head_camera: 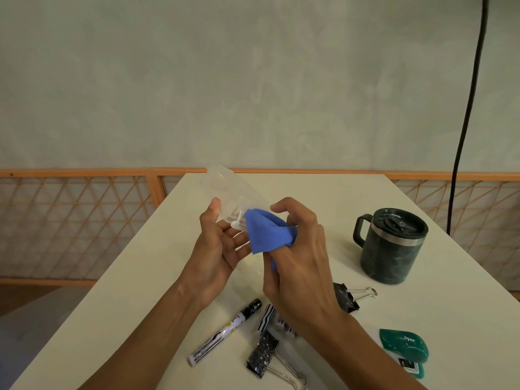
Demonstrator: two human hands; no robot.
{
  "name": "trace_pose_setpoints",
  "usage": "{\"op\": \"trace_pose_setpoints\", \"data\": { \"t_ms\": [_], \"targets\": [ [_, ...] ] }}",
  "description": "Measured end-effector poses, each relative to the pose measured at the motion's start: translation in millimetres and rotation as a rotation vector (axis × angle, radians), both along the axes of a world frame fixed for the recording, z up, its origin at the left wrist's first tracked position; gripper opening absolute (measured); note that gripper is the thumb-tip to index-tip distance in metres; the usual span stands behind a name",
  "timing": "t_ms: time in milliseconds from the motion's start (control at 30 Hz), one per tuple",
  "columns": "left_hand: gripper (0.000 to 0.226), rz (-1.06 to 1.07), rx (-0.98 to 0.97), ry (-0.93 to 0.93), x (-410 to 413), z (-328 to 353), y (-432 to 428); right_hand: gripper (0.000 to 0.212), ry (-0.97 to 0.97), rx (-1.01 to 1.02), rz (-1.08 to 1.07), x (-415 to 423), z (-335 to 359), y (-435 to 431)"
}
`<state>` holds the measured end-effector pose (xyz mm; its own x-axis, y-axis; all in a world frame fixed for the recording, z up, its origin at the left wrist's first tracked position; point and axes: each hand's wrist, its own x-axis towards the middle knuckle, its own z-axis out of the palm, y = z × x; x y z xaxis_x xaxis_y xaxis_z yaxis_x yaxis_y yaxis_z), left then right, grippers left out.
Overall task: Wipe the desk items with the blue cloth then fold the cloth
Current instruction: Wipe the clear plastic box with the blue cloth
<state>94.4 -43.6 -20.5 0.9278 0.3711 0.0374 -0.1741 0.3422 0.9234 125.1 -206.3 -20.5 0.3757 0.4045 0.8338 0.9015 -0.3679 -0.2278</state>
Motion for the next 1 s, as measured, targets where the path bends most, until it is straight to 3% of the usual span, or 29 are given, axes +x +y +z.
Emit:
{"op": "trace_pose_setpoints", "data": {
  "t_ms": [233, 367, 533, 833, 933, 1000],
  "targets": [
    [0.086, 0.051, 0.013, -0.073, -3, 1, 5, 0.041, 0.040, -0.006, -0.064, 2, -2, -1],
    [0.082, 0.042, 0.054, -0.101, -4, 0, 3, 0.030, 0.059, 0.014, 0.039, -5, -4, 5],
    [0.089, 0.032, 0.070, -0.101, -7, 6, 3, 0.043, 0.110, 0.047, 0.202, -2, -5, -2],
    [0.068, 0.087, 0.044, -0.085, -11, 11, 3, 0.053, 0.094, 0.081, 0.202, -6, 3, -3],
    [0.074, 0.024, 0.079, -0.091, -13, 8, 2, 0.043, 0.177, -0.017, 0.148, -1, 16, -2],
    [0.081, -0.080, 0.161, -0.112, -15, 7, 1, 0.048, 0.153, -0.045, 0.029, 7, 19, -6]
  ]
}}
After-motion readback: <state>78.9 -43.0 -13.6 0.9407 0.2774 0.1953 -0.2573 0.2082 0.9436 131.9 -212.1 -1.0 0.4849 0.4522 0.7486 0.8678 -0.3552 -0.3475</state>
